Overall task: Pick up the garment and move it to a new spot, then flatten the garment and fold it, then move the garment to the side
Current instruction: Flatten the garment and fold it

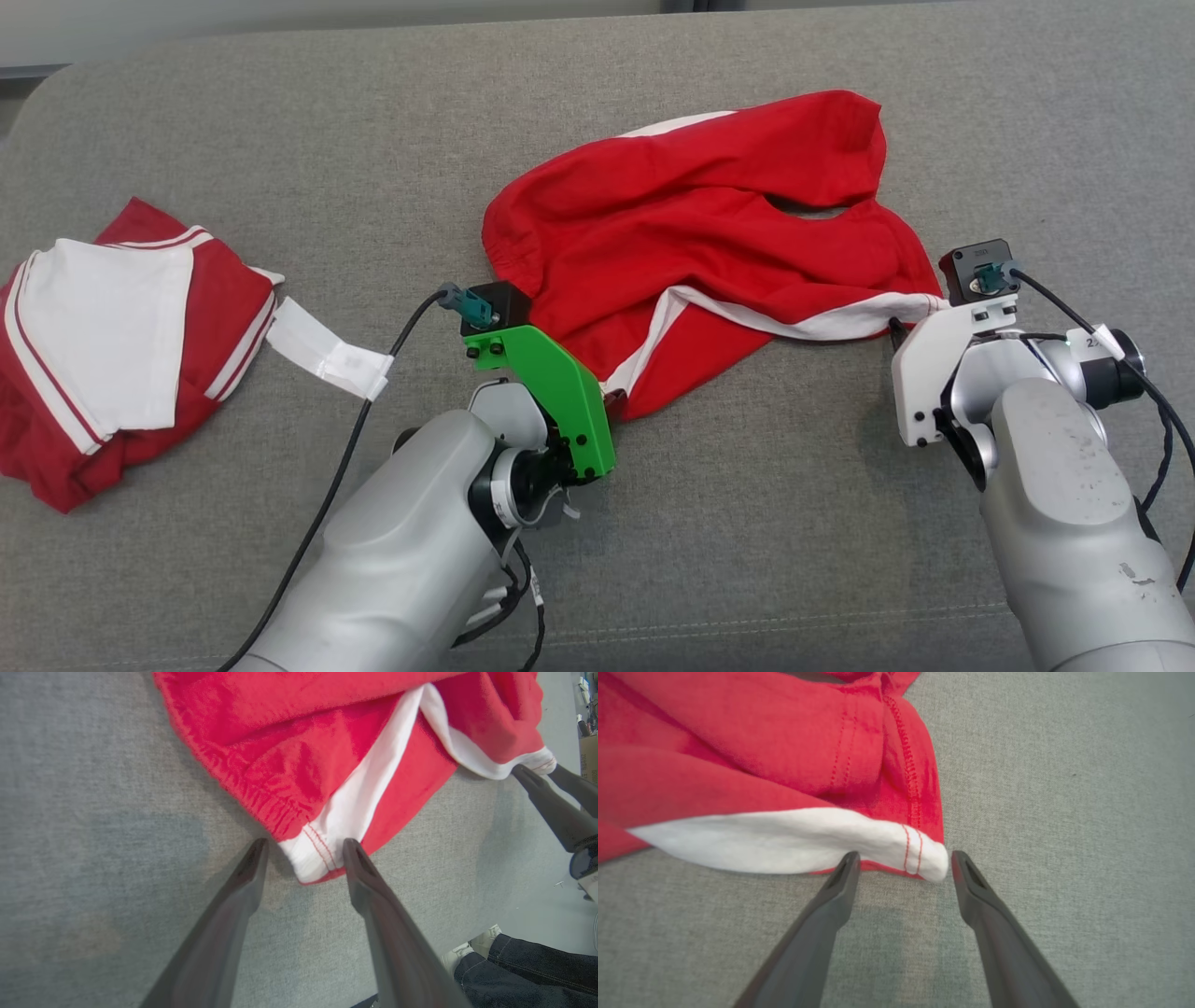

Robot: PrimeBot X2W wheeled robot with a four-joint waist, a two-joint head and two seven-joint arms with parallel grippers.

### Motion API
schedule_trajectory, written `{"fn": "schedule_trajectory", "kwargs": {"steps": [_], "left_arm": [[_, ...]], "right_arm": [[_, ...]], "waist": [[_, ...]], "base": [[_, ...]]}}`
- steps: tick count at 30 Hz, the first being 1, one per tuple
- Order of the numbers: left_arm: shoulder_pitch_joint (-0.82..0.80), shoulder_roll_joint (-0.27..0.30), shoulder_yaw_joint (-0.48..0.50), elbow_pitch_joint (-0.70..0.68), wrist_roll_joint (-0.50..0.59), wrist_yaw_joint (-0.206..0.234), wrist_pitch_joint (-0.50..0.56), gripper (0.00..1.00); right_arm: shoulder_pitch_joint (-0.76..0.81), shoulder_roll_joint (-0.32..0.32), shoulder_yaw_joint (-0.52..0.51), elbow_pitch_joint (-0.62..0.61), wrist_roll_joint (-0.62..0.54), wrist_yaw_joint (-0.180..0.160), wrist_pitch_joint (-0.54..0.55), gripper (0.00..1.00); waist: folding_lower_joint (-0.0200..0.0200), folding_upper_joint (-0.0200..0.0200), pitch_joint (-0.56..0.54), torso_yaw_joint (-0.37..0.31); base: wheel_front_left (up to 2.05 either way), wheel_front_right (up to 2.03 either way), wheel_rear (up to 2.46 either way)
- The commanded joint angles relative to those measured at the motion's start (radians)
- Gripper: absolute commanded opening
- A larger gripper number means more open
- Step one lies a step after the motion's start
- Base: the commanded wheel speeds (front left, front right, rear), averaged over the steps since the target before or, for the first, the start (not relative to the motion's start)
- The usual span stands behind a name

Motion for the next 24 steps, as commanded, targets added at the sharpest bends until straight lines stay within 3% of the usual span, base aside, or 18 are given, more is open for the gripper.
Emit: {"fn": "schedule_trajectory", "kwargs": {"steps": [1, 3, 4, 5, 6, 7, 16, 24], "left_arm": [[0.009, 0.003, -0.008, -0.008, -0.015, -0.005, 0.007, 0.56], [0.013, 0.003, -0.016, -0.014, -0.027, -0.007, 0.013, 0.42], [0.013, 0.003, -0.018, -0.016, -0.031, -0.009, 0.012, 0.36], [0.013, 0.003, -0.02, -0.018, -0.034, -0.011, 0.009, 0.15], [0.013, 0.003, -0.019, -0.018, -0.035, -0.011, -0.001, 0.0], [0.015, 0.003, -0.014, -0.018, -0.038, -0.013, -0.014, 0.0], [0.013, 0.003, 0.037, -0.033, -0.075, -0.039, -0.155, 0.0], [-0.013, 0.023, 0.14, -0.089, -0.078, -0.063, -0.341, 0.0]], "right_arm": [[-0.012, 0.0, -0.005, 0.006, 0.001, -0.001, -0.005, 1.0], [-0.013, 0.002, -0.01, 0.007, -0.003, -0.001, -0.012, 0.99], [-0.013, 0.003, -0.011, 0.007, -0.001, -0.001, -0.019, 0.84], [-0.014, 0.003, -0.012, 0.008, 0.0, -0.001, -0.024, 0.68], [-0.014, 0.004, -0.012, 0.011, 0.0, -0.001, -0.025, 0.35], [-0.015, 0.005, -0.011, 0.015, -0.001, -0.001, -0.026, 0.0], [-0.016, 0.012, -0.027, 0.006, 0.027, -0.001, -0.079, 0.0], [0.006, 0.027, -0.01, -0.09, 0.269, -0.001, -0.127, 0.0]], "waist": [[-0.0001, 0.0, -0.001, 0.0], [-0.0001, 0.0, -0.002, 0.0], [-0.0001, 0.0, -0.003, 0.0], [-0.0001, 0.0, -0.004, 0.0], [-0.0001, 0.0, -0.005, -0.001], [-0.0001, 0.0, -0.007, -0.002], [-0.0001, 0.0, -0.029, -0.002], [-0.0001, 0.0, -0.089, 0.004]], "base": [[0.0, 0.0, 0.0], [0.0, 0.0, 0.0], [0.0, 0.0, 0.0], [0.0, 0.0, 0.0], [0.0, 0.0, 0.0], [0.0, 0.0, 0.0], [0.0, 0.0, 0.0], [0.0, 0.0, 0.0]]}}
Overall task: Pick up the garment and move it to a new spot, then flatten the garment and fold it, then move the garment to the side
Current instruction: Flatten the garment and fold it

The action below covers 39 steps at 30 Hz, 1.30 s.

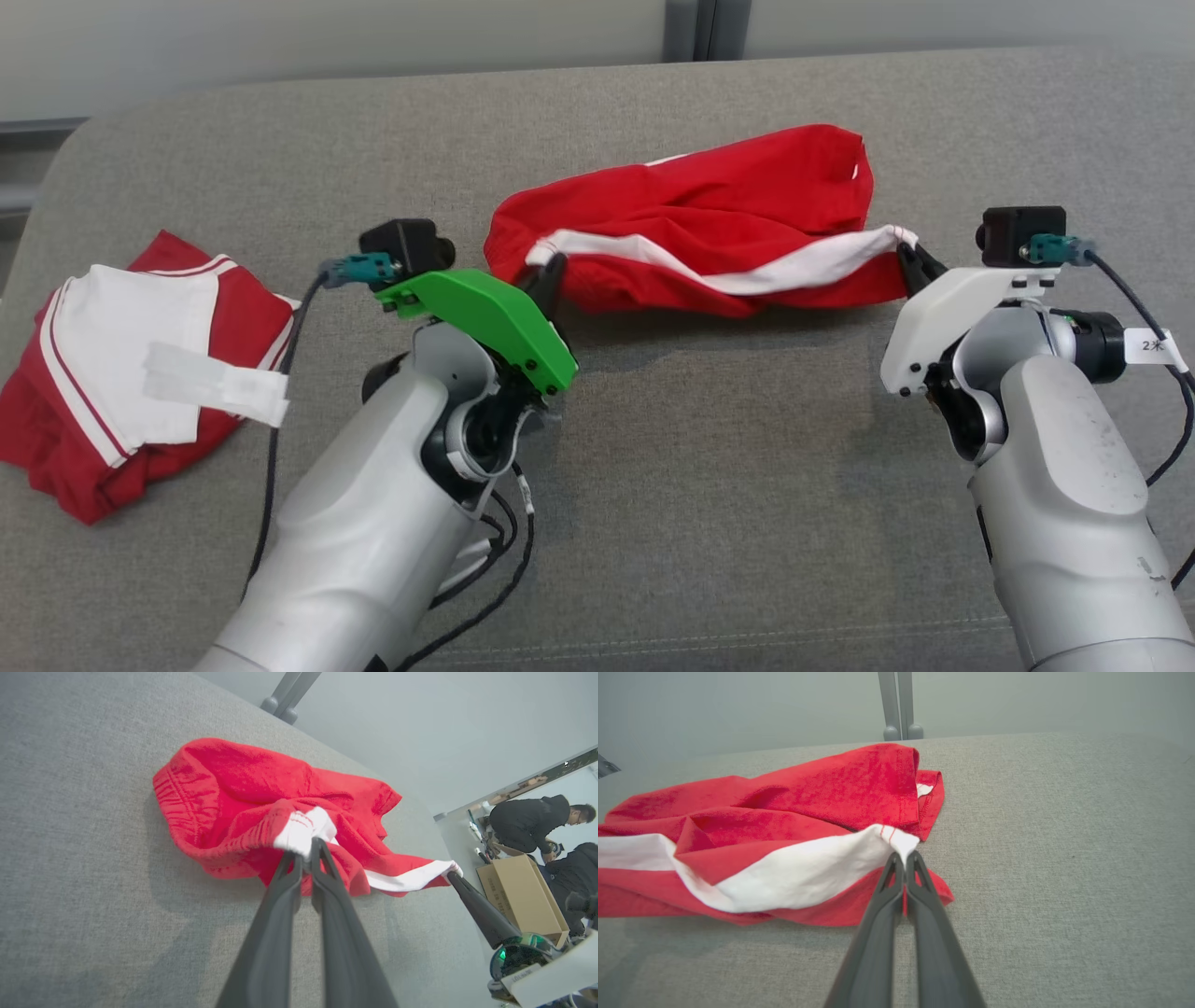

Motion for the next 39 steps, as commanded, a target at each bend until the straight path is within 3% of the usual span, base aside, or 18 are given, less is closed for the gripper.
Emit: {"fn": "schedule_trajectory", "kwargs": {"steps": [1, 6, 11, 16, 24, 32, 34, 39], "left_arm": [[-0.016, 0.013, 0.014, -0.012, 0.004, -0.002, -0.019, 0.0], [-0.034, 0.05, 0.085, -0.072, 0.026, 0.006, -0.141, 0.0], [-0.071, 0.074, 0.123, -0.106, 0.027, 0.005, -0.187, 0.0], [-0.143, 0.096, 0.148, -0.084, 0.09, 0.036, -0.266, 0.0], [-0.36, 0.102, 0.155, 0.021, 0.15, 0.007, -0.306, 0.0], [-0.637, 0.093, 0.192, 0.089, 0.254, -0.078, -0.366, 0.0], [-0.667, 0.098, 0.196, 0.096, 0.28, -0.092, -0.37, 0.0], [-0.762, 0.08, 0.335, 0.011, 0.443, -0.121, -0.37, 0.0]], "right_arm": [[0.01, -0.001, 0.007, -0.021, 0.026, -0.001, 0.001, 0.0], [0.007, 0.001, 0.027, -0.131, 0.185, -0.001, 0.022, 0.0], [-0.042, 0.002, 0.075, -0.21, 0.313, -0.001, 0.043, 0.0], [-0.133, 0.001, 0.129, -0.217, 0.404, -0.001, 0.062, 0.0], [-0.438, 0.003, 0.177, -0.021, 0.554, -0.001, 0.013, 0.0], [-0.863, 0.003, 0.141, 0.272, 0.541, -0.001, -0.282, 0.0], [-0.91, 0.002, 0.131, 0.306, 0.539, -0.001, -0.332, 0.0], [-1.116, 0.002, 0.114, 0.395, 0.482, -0.001, -0.439, 0.0]], "waist": [[-0.0001, -0.0001, -0.022, -0.001], [-0.0001, -0.0001, -0.065, -0.012], [-0.0001, -0.0001, -0.076, -0.027], [-0.0001, -0.0001, -0.032, -0.052], [-0.0001, -0.0001, 0.165, -0.093], [-0.0001, -0.0001, 0.373, -0.108], [-0.0001, -0.0001, 0.391, -0.109], [-0.0001, -0.0001, 0.468, -0.12]], "base": [[0.0, 0.0, 0.0], [0.0, 0.0, 0.0], [0.0, 0.0, 0.0], [0.0, 0.0, 0.0], [0.0, 0.0, 0.0], [0.0, 0.0, 0.0], [0.0, 0.0, 0.0], [0.0, 0.0, 0.0]]}}
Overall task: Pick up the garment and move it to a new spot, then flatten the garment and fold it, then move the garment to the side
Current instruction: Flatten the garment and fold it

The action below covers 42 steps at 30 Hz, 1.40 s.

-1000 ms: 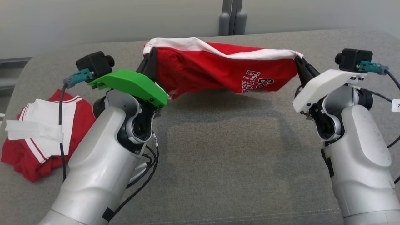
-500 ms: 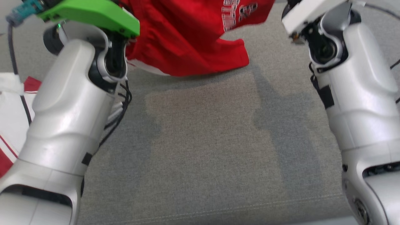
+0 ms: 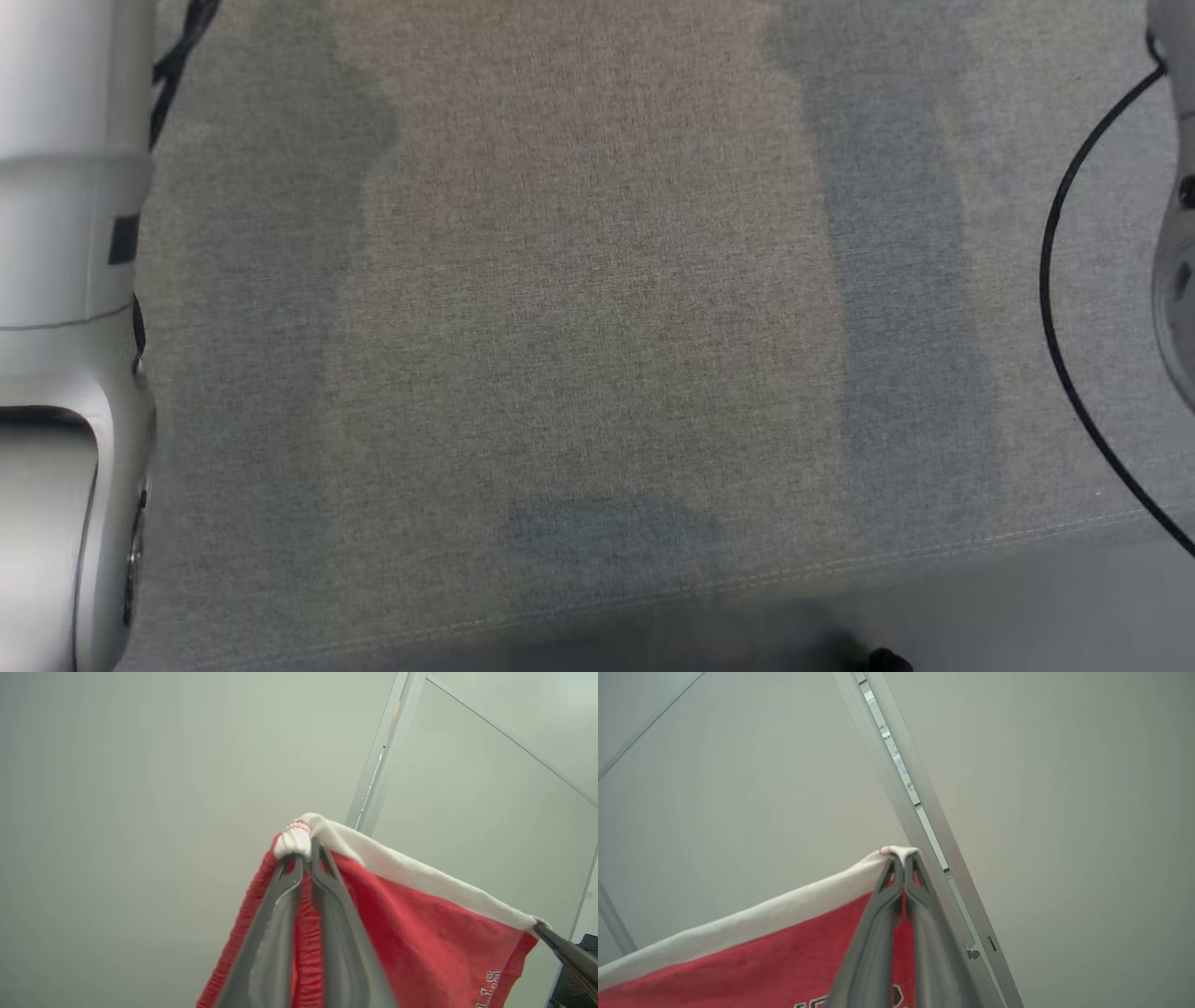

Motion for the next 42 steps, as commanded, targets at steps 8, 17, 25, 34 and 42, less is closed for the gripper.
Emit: {"fn": "schedule_trajectory", "kwargs": {"steps": [8, 17, 25, 34, 42], "left_arm": [[0.032, -0.071, 0.175, -0.13, 0.239, -0.085, -0.002, 0.0], [0.245, -0.09, 0.188, -0.086, 0.321, -0.151, -0.002, 0.0], [0.505, -0.091, 0.097, 0.042, 0.247, -0.178, 0.084, 0.0], [0.722, -0.073, 0.026, 0.058, 0.229, -0.164, 0.284, 0.0], [0.919, -0.046, -0.061, -0.002, 0.249, -0.135, 0.451, 0.0]], "right_arm": [[-0.015, 0.001, -0.056, -0.202, -0.12, 0.0, -0.008, 0.0], [0.284, -0.002, 0.181, -0.193, -0.117, 0.0, 0.028, 0.0], [0.608, -0.099, 0.36, -0.321, -0.032, 0.0, 0.324, 0.0], [0.876, -0.231, 0.383, -0.508, -0.019, 0.0, 0.606, 0.0], [1.082, -0.316, 0.395, -0.689, -0.029, 0.0, 0.86, 0.0]], "waist": [[-0.0002, -0.0001, 0.181, -0.038], [-0.0002, -0.0001, 0.104, -0.026], [-0.0002, -0.0001, -0.099, -0.035], [-0.0002, -0.0001, -0.303, -0.019], [-0.0002, -0.0001, -0.418, 0.002]], "base": [[0.0, 0.0, 0.0], [0.0, 0.0, 0.0], [0.0, 0.0, 0.0], [0.0, 0.0, 0.0], [0.0, 0.0, 0.0]]}}
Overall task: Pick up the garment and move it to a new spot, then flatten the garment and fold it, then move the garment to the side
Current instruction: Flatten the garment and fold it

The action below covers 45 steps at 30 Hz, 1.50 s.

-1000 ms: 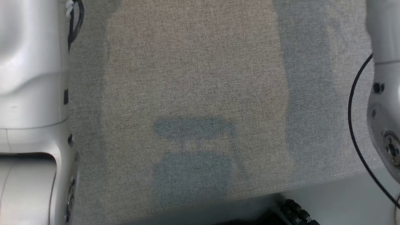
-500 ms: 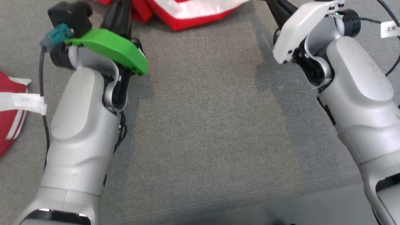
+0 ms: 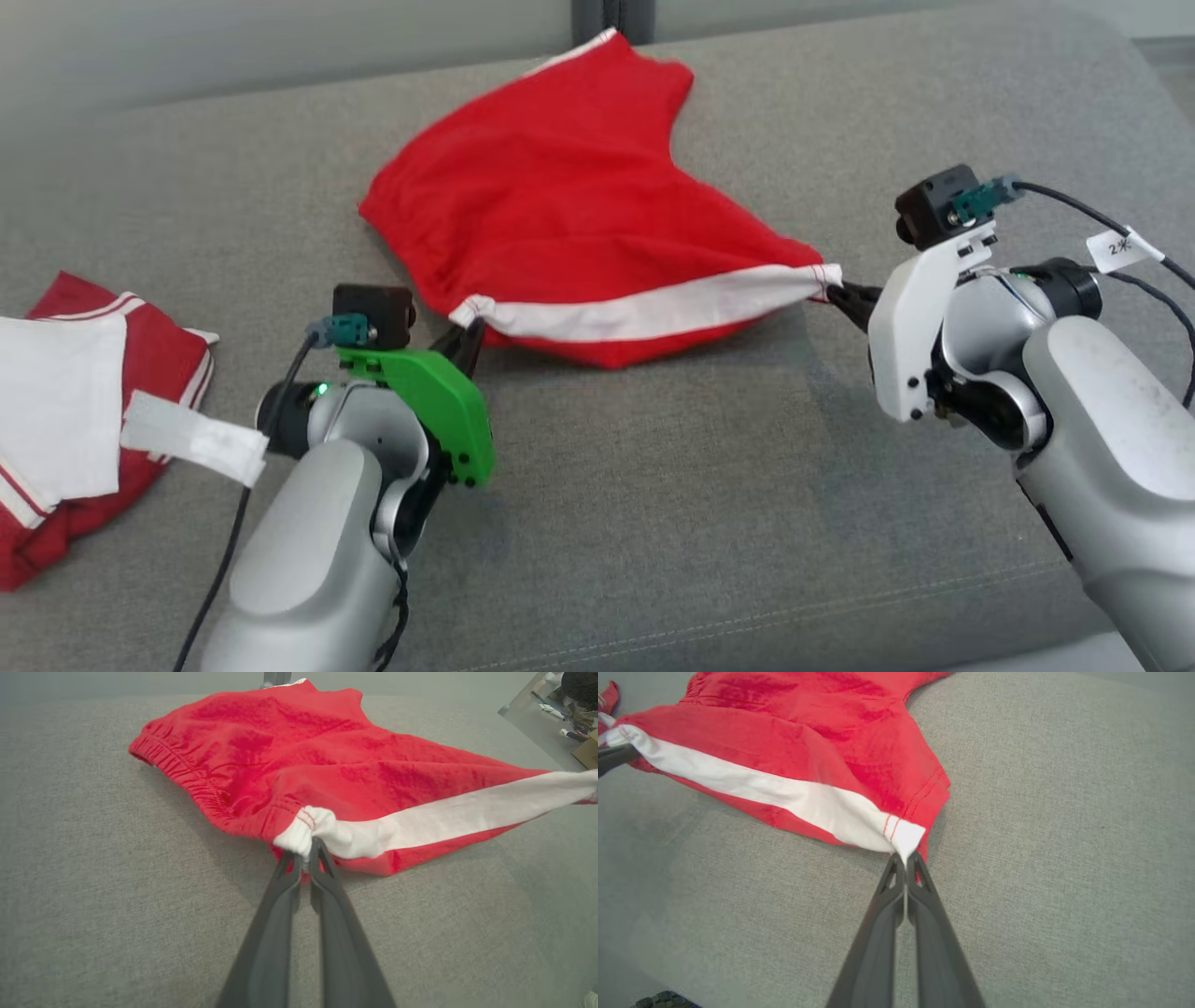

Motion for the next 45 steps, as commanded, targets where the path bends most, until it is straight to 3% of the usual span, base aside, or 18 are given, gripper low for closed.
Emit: {"fn": "schedule_trajectory", "kwargs": {"steps": [1, 16, 22, 26, 33, 45], "left_arm": [[0.029, 0.01, -0.003, -0.014, 0.004, 0.008, 0.009, 0.0], [0.392, 0.074, -0.074, -0.396, -0.024, 0.113, 0.21, 0.0], [0.409, 0.068, -0.067, -0.517, -0.044, 0.142, 0.248, 0.0], [0.356, 0.031, -0.054, -0.505, -0.061, 0.15, 0.226, 0.0], [0.221, -0.019, -0.031, -0.401, -0.096, 0.157, 0.162, 0.0], [0.0, -0.041, -0.069, -0.209, -0.225, 0.176, 0.014, 0.0]], "right_arm": [[0.026, -0.013, -0.007, -0.018, -0.007, 0.0, 0.015, 0.0], [0.391, -0.115, -0.146, -0.463, 0.045, 0.0, 0.355, 0.0], [0.425, -0.087, -0.241, -0.545, 0.001, 0.0, 0.387, 0.0], [0.332, -0.046, -0.263, -0.477, -0.064, 0.0, 0.347, 0.0], [0.088, -0.041, -0.171, -0.253, -0.156, 0.0, 0.271, 0.0], [-0.262, -0.031, 0.015, 0.155, -0.264, 0.0, -0.017, 0.0]], "waist": [[0.0001, -0.0001, -0.093, 0.023], [0.0001, -0.0001, -0.177, 0.056], [0.0001, -0.0001, -0.156, 0.073], [0.0001, -0.0001, -0.12, 0.089], [0.0001, -0.0001, -0.038, 0.139], [0.0001, -0.0001, 0.054, 0.221]], "base": [[0.0, 0.0, 0.0], [0.0, 0.0, 0.0], [0.0, 0.0, 0.0], [0.0, 0.0, 0.0], [0.0, 0.0, 0.0], [0.0, 0.0, 0.0]]}}
